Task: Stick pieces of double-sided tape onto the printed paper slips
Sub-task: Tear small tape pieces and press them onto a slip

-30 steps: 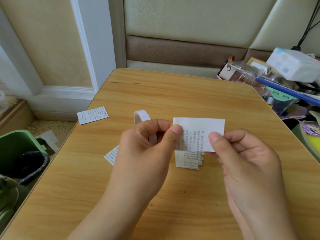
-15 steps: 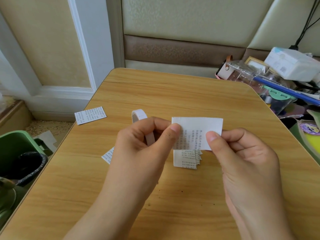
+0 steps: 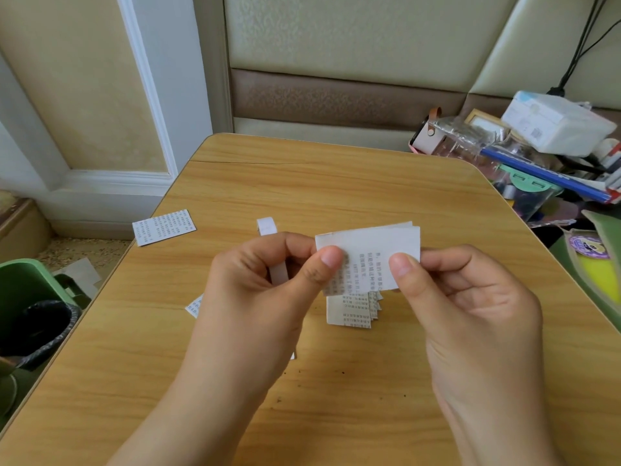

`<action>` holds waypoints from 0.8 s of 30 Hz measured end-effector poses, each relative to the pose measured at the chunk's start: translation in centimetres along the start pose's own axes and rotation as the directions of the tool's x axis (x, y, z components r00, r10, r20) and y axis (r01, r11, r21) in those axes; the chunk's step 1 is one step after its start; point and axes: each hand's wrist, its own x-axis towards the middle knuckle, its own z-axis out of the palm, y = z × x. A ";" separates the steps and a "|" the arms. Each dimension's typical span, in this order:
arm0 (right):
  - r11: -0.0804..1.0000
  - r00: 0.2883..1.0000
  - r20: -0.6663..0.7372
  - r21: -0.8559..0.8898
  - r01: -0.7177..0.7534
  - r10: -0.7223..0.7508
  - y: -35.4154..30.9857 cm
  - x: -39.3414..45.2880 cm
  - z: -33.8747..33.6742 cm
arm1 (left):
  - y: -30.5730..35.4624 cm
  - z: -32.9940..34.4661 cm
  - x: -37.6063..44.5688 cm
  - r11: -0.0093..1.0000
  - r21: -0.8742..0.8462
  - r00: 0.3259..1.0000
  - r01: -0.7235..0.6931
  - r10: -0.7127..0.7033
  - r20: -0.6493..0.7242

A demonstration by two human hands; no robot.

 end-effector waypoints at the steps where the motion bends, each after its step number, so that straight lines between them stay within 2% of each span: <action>1: 1.000 1.000 -0.008 0.005 -0.012 0.012 0.0 0.0 0.0 | 0.0 0.0 0.0 1.000 0.001 1.000 -0.004 0.004 -0.002; 12: 1.000 1.000 -0.019 -0.025 -0.016 0.015 -0.1 0.2 -0.3 | 0.0 0.1 0.2 0.999 -0.045 1.000 0.003 -0.002 0.030; 24: 0.998 0.999 0.004 -0.052 -0.036 0.036 0.1 0.3 -0.5 | 0.0 0.0 -0.1 0.996 0.032 0.995 0.085 -0.086 0.047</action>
